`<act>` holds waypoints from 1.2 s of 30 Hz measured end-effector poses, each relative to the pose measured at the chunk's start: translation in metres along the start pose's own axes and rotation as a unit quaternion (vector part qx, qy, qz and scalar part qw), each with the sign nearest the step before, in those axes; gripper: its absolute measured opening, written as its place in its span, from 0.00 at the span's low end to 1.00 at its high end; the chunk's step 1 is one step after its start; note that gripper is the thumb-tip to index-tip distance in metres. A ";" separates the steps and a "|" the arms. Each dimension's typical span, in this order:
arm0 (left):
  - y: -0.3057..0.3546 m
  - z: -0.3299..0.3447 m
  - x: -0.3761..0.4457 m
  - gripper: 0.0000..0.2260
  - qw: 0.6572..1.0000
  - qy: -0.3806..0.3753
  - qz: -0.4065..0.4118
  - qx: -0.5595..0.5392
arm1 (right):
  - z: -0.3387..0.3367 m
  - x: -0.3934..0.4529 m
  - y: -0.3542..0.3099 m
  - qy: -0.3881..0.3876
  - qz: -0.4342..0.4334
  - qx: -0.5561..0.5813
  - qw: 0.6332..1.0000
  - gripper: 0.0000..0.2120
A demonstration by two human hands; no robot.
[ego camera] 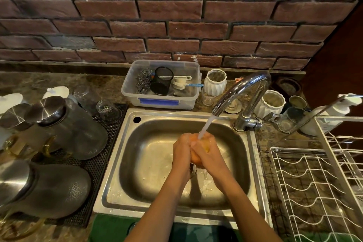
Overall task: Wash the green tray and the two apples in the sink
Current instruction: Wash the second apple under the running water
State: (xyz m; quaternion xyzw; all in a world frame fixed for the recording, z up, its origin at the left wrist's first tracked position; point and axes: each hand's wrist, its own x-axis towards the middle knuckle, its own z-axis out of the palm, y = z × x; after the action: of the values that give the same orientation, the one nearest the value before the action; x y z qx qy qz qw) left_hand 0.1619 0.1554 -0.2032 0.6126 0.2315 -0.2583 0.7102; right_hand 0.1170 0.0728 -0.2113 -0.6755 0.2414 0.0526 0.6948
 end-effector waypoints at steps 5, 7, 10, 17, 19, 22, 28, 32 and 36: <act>-0.016 -0.008 -0.006 0.19 0.998 -0.060 0.037 0.006 | 0.000 0.006 -0.005 0.065 0.122 0.048 0.989 0.19; -0.023 -0.017 -0.004 0.23 0.984 -0.131 0.120 0.029 | -0.006 0.006 -0.008 0.043 0.192 0.149 0.969 0.20; -0.026 -0.028 0.000 0.30 0.961 -0.185 0.175 0.107 | -0.018 0.004 -0.011 0.004 0.248 0.224 0.942 0.22; -0.024 -0.006 -0.002 0.19 0.974 -0.034 0.194 0.114 | -0.010 0.003 -0.014 -0.024 0.082 0.102 0.991 0.23; -0.020 -0.002 -0.001 0.20 0.973 -0.005 0.183 0.140 | -0.003 0.001 -0.015 0.011 0.026 0.064 0.998 0.18; -0.015 -0.010 -0.003 0.26 0.976 -0.081 0.158 0.129 | -0.003 0.002 -0.018 0.058 0.032 0.036 0.997 0.13; -0.016 -0.028 -0.002 0.37 0.967 -0.218 0.126 0.029 | -0.010 0.002 -0.023 0.017 0.191 0.237 0.953 0.28; -0.014 -0.028 0.000 0.36 0.974 -0.186 0.123 0.044 | -0.013 0.001 -0.022 0.002 0.216 0.209 0.954 0.32; -0.017 -0.025 -0.003 0.37 0.980 -0.133 0.134 0.054 | -0.015 0.007 -0.028 0.056 0.206 0.103 0.971 0.18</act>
State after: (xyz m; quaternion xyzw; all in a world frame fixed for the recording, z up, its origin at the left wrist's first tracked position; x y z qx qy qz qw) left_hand 0.1483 0.1784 -0.2176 0.6358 0.0359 -0.2520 0.7287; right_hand 0.1302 0.0540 -0.1884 -0.5380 0.4180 0.1319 0.7200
